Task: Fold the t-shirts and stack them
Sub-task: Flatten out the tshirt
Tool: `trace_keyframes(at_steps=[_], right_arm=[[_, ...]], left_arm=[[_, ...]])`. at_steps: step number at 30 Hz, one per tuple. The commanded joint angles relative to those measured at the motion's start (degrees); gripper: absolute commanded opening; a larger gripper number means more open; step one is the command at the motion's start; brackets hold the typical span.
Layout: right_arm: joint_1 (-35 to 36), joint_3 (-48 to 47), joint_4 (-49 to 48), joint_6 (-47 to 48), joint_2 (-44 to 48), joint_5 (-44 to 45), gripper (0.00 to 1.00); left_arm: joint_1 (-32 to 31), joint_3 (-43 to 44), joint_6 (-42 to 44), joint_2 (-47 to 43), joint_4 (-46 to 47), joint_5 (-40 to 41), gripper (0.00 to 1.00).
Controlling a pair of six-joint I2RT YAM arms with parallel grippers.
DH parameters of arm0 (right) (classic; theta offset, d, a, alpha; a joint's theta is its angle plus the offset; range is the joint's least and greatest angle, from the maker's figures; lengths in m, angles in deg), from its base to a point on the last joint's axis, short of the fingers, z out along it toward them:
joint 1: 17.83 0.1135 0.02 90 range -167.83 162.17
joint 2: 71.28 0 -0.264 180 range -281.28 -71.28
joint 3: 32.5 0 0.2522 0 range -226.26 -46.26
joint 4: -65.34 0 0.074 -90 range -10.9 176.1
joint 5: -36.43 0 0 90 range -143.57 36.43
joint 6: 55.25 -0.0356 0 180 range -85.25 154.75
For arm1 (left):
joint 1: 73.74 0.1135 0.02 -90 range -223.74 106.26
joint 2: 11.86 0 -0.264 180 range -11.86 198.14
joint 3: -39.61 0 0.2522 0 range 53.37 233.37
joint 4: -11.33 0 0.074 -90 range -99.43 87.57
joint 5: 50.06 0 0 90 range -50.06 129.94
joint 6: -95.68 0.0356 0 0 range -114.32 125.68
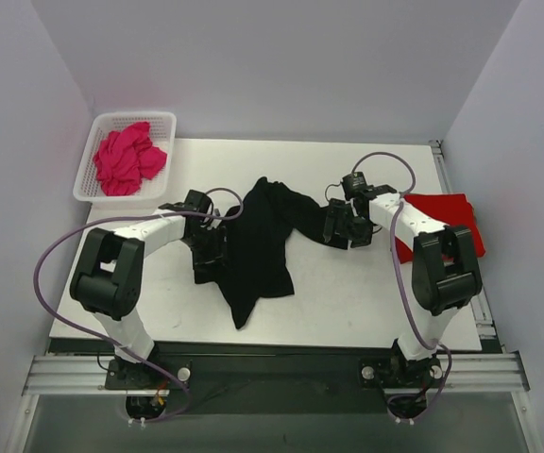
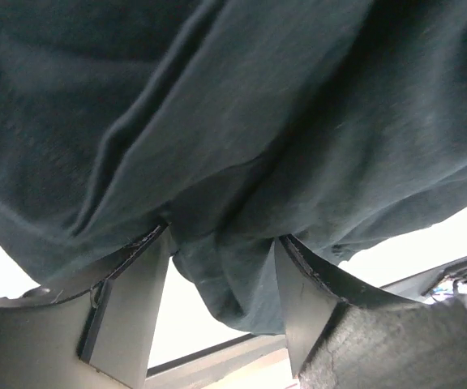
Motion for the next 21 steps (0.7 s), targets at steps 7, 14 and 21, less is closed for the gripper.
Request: trace_keyframes(at_steps=[7,14,21], right_arm=[[-1.24,-4.15,0.01,2.09,-5.2,0.16,0.63],[-1.5,-6.17,-0.26,3.49,-8.54,-1.25,0.49],[-1.94,-5.91,-0.26,4.37,-9.6,-2.3,0.13]], left_arm=[[0.61,4.46,1.99,5.55,3.76,-6.03,0.53],[2.89,4.38,1.56,6.52,5.17,-7.7,0.14],[7.2,3.23,-1.25,5.9,9.91,-13.58,0.0]])
